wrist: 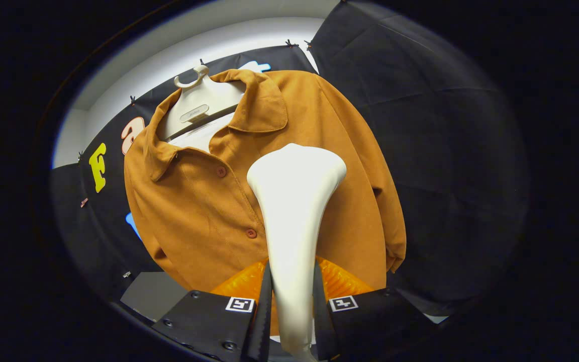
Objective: Iron the clothes twice with a garment steamer, once on the left side and once on the right side.
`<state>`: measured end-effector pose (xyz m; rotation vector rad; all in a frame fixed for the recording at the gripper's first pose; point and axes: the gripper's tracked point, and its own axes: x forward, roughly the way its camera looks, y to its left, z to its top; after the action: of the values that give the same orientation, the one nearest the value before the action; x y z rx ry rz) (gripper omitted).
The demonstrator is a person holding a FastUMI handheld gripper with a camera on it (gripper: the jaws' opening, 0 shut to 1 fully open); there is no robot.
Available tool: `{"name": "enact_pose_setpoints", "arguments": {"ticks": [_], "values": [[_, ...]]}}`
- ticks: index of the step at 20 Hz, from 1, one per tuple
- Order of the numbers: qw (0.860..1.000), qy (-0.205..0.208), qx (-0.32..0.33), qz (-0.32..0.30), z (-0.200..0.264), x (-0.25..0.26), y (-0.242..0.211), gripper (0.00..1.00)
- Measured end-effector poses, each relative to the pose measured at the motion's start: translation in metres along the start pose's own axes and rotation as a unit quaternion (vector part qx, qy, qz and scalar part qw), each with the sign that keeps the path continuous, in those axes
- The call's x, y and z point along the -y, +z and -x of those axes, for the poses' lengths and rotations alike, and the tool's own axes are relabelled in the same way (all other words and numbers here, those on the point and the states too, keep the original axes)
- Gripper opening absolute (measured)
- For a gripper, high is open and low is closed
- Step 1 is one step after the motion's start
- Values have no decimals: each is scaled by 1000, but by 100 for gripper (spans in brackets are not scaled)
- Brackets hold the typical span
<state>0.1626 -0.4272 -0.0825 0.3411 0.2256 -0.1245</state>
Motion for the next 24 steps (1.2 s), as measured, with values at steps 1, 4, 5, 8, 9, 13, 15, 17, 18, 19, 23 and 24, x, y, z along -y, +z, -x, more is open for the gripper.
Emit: {"name": "enact_pose_setpoints", "arguments": {"ticks": [1, 4, 5, 8, 9, 13, 15, 17, 18, 19, 23, 24], "values": [[1000, -1, -4, 3, -2, 1, -6, 39], [1000, -10, -25, 6, -8, 12, -27, 39], [999, -14, -32, 6, -9, 17, -36, 39], [998, -32, -61, 7, -11, 34, -64, 39], [997, -39, -71, 7, -10, 40, -74, 39], [992, -62, -111, 8, -10, 60, -111, 39], [989, -72, -128, 5, -13, 70, -128, 40], [986, -82, -144, 2, -6, 76, -143, 40], [985, -86, -152, 2, -5, 80, -151, 40], [983, -91, -161, 2, -3, 83, -159, 39], [975, -117, -188, 3, 6, 92, -187, 40], [973, -124, -193, 4, 11, 92, -190, 40]]}}
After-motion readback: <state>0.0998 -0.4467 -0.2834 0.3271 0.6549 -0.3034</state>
